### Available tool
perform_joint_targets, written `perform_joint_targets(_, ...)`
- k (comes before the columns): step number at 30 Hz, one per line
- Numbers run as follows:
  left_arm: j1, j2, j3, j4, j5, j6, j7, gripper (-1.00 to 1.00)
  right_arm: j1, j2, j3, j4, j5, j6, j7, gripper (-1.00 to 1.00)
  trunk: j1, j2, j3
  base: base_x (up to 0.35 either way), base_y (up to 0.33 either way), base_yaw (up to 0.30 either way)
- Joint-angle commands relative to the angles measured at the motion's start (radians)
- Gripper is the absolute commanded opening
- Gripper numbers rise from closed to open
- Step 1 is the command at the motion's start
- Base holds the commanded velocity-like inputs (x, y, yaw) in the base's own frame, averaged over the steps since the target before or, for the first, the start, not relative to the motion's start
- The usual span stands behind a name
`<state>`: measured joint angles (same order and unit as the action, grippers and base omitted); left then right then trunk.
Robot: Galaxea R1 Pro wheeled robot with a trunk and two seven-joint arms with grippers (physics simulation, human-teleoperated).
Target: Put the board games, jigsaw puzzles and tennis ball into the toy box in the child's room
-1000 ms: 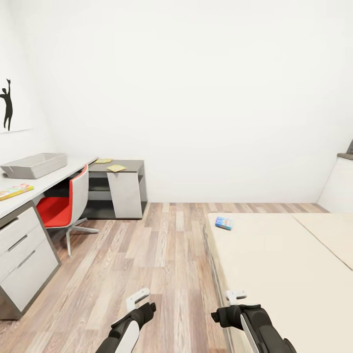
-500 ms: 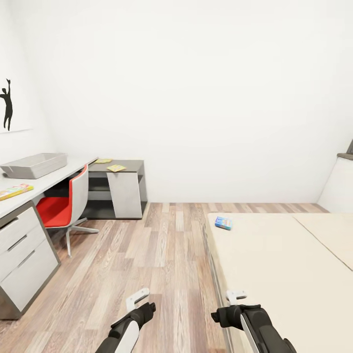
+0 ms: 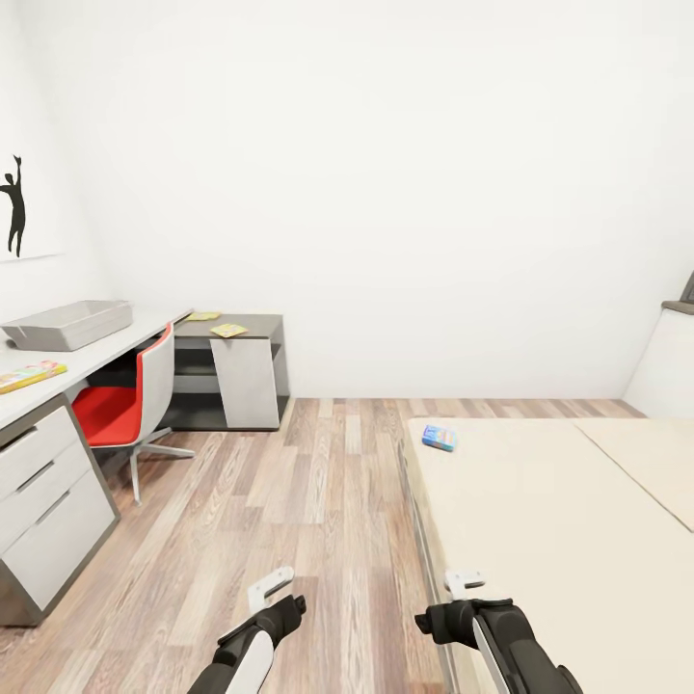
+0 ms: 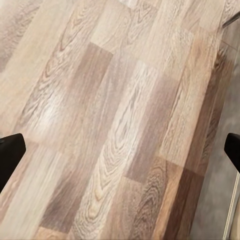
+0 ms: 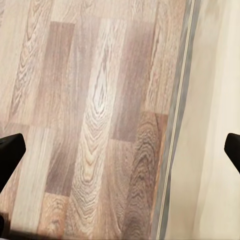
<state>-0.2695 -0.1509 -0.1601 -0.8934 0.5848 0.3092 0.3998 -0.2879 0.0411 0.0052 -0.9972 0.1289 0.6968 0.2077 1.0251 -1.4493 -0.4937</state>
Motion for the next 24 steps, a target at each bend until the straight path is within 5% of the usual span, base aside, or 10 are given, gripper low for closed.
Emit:
perform_joint_targets(1, 0.000, 0.001, -0.002, -0.002, 0.009, 0.002, 0.008, 1.00, -0.001, 0.000, -0.001, -0.001, 0.011, 0.004, 0.007, 1.00, 0.000, -0.001, -0.001, -0.023, 0.000, 0.000)
perform_joint_targets(24, 0.000, 0.001, -0.001, -0.001, 0.010, 0.002, 0.008, 1.00, -0.001, 0.000, -0.001, -0.001, 0.011, 0.004, 0.007, 1.00, 0.000, -0.001, -0.001, -0.007, 0.000, -0.009)
